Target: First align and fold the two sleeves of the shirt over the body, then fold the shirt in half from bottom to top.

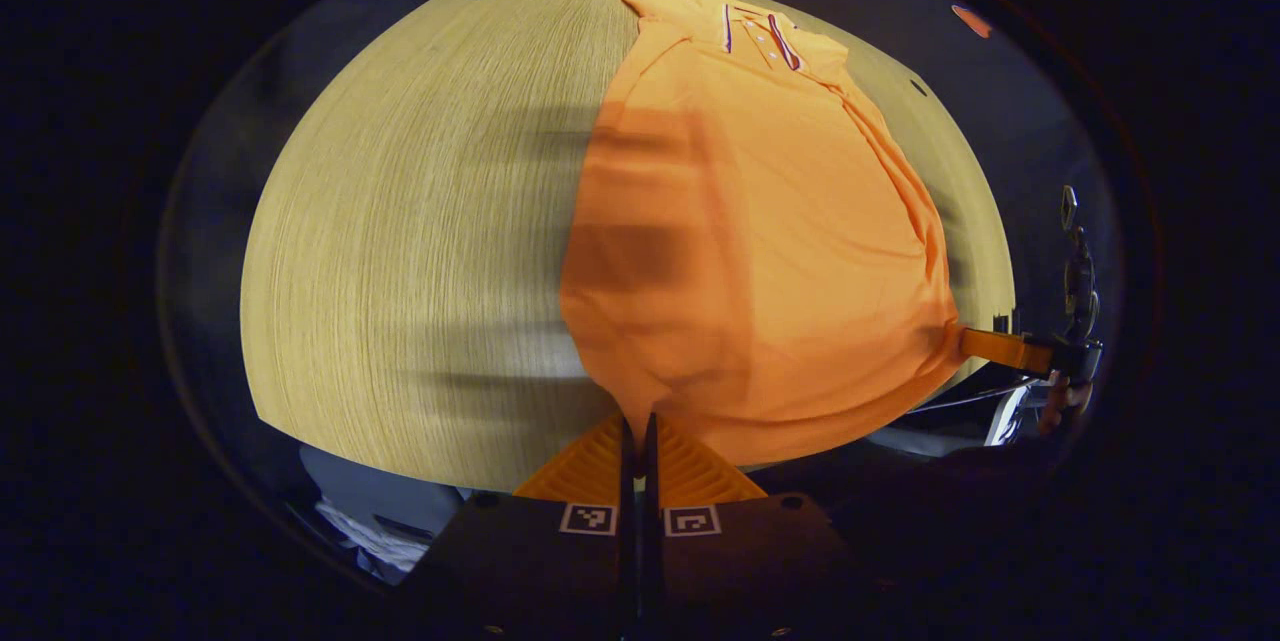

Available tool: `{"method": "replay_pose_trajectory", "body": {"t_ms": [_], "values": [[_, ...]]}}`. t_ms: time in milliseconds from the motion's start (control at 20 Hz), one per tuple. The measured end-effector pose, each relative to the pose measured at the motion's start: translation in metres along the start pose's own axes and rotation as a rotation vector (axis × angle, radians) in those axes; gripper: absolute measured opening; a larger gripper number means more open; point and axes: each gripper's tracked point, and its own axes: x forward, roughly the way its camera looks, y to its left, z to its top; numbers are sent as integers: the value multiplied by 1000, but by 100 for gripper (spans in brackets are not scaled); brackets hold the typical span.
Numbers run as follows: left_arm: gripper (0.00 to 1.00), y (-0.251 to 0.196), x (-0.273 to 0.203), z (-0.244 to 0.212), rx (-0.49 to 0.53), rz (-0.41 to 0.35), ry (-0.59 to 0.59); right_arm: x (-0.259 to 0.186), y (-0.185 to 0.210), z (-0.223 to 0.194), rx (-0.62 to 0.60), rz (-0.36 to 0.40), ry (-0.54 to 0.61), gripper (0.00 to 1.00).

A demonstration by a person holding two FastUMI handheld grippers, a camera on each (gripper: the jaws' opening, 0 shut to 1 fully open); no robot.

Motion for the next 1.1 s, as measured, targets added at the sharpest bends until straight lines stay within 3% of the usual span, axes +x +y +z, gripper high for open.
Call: {"method": "replay_pose_trajectory", "body": {"t_ms": [550,700,1100], "values": [[3,-9,-25,30,43,16,-81,-24,2,17,-43,15,-54,3],[3,-22,-38,42,35,-18,-114,-36,6,35,-29,42,-89,3],[3,-38,-60,86,76,-4,-199,-56,0,90,-60,48,-178,3]]}}
